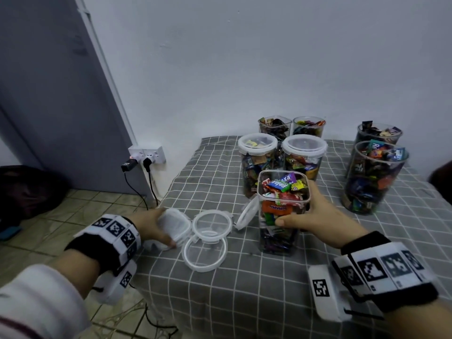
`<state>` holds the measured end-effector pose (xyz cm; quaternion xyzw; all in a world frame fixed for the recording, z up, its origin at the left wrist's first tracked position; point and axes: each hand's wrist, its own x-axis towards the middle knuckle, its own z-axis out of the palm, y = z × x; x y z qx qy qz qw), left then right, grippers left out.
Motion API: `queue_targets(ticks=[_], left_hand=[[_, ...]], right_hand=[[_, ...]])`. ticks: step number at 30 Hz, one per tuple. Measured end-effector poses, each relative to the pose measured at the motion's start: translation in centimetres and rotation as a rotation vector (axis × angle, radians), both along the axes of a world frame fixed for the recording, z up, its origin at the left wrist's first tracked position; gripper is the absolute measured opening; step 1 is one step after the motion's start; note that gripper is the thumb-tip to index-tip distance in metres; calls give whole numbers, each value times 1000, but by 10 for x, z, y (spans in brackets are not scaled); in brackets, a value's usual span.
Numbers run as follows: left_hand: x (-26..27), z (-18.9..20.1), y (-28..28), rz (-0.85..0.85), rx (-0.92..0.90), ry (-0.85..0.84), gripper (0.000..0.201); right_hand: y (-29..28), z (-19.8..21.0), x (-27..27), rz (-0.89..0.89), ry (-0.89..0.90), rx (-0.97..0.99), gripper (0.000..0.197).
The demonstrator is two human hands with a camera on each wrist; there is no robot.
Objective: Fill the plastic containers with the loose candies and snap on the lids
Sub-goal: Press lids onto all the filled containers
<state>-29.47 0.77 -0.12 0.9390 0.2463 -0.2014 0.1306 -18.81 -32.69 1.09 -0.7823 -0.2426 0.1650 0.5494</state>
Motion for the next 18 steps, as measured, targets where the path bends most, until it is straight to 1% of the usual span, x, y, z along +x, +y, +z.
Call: queue_targets(ticks=[2, 4, 5, 7, 10, 13, 14, 16, 18], left_hand=[[4, -7, -9, -32, 111, -20, 98], [9, -11, -15, -90, 282, -1, 98], [11, -11, -17, -101, 331, -2, 96], [15, -7, -20, -103, 350, -39, 92], [18, 7, -20, -72, 323, -122, 95], [19, 31, -23, -53, 256, -216, 92], [20, 40, -26, -67, 215, -258, 92], [20, 60, -40, -120, 75, -368, 96], [22, 82, -64, -219, -72, -447, 99]], right_hand=[[0, 0, 1, 0, -1, -1, 89], [0, -1, 1, -4, 1, 2, 90], [0, 0, 0, -9, 1, 4, 91], [-1, 1, -1, -17, -3, 3, 90], [-2, 3, -1, -18, -12, -15, 90], [-5, 4, -1, -11, -2, -28, 88], [-6, 5, 0, -9, -1, -36, 87], [-10, 6, 1, 2, 2, -47, 87], [-15, 8, 0, 9, 10, -46, 86]])
